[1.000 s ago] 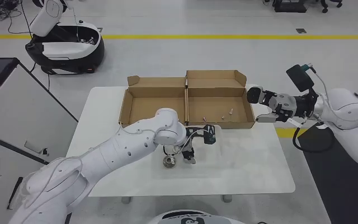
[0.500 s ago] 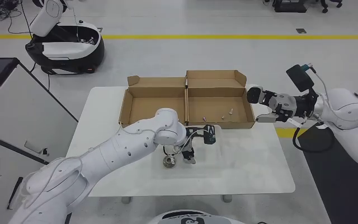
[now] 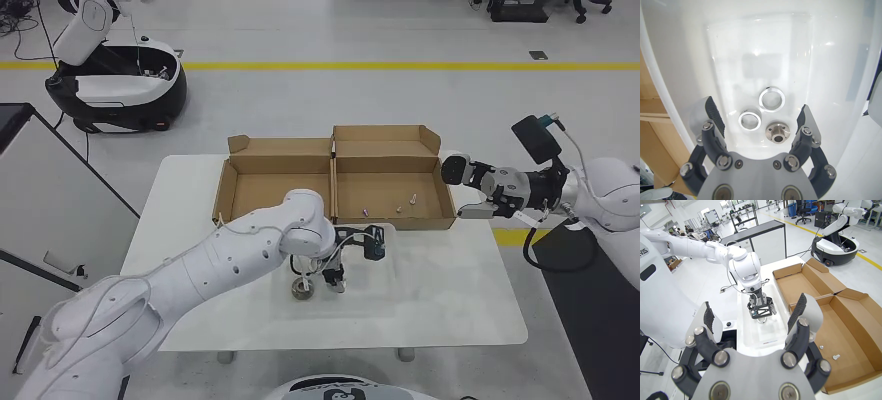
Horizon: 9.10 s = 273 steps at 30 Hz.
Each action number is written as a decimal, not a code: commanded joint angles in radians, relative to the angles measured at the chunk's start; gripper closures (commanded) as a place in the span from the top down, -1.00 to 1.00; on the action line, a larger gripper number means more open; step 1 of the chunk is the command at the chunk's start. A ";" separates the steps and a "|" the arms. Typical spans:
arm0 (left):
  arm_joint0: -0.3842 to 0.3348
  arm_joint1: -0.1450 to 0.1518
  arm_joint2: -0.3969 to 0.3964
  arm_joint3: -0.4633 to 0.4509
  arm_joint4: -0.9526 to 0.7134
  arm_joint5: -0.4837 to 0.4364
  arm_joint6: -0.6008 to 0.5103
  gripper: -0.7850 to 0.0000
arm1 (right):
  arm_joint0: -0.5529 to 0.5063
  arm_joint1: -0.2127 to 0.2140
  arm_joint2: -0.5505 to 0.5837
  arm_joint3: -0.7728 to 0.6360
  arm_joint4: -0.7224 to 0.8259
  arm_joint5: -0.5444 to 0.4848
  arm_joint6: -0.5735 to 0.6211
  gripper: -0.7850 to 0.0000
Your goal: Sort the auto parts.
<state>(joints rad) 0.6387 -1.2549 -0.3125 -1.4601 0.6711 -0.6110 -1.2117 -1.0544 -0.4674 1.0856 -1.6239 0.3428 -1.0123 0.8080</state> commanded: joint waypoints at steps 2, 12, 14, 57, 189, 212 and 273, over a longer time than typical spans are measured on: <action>-0.022 -0.011 0.028 0.009 -0.027 0.008 -0.006 0.98 | 0.000 0.000 0.000 0.000 0.000 0.000 0.000 1.00; -0.081 -0.043 0.093 0.046 -0.053 0.036 -0.033 0.15 | 0.000 0.000 0.000 0.000 0.000 0.000 0.000 1.00; -0.087 -0.048 0.106 0.050 -0.049 0.044 -0.042 0.04 | 0.000 0.000 0.000 0.000 0.000 0.000 0.000 1.00; -0.070 -0.141 0.142 0.137 0.001 0.100 -0.097 -0.38 | 0.000 0.000 0.000 0.000 0.000 0.000 0.000 1.00; 0.339 0.504 -0.591 -0.274 0.528 -0.337 2.035 -1.00 | 0.000 0.000 0.000 0.000 0.000 0.000 0.000 1.00; 0.433 0.453 -0.617 -0.450 0.342 -0.151 2.270 -1.00 | 0.000 0.000 0.000 0.000 0.000 0.000 0.000 1.00; 0.686 0.330 -0.939 -0.509 0.133 -0.401 2.020 -1.00 | 0.000 0.000 0.000 0.000 0.000 0.000 0.000 1.00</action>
<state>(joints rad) 1.3238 -0.9231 -1.2490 -1.9648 0.8225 -1.0123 0.8082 -1.0544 -0.4674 1.0856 -1.6239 0.3428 -1.0123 0.8080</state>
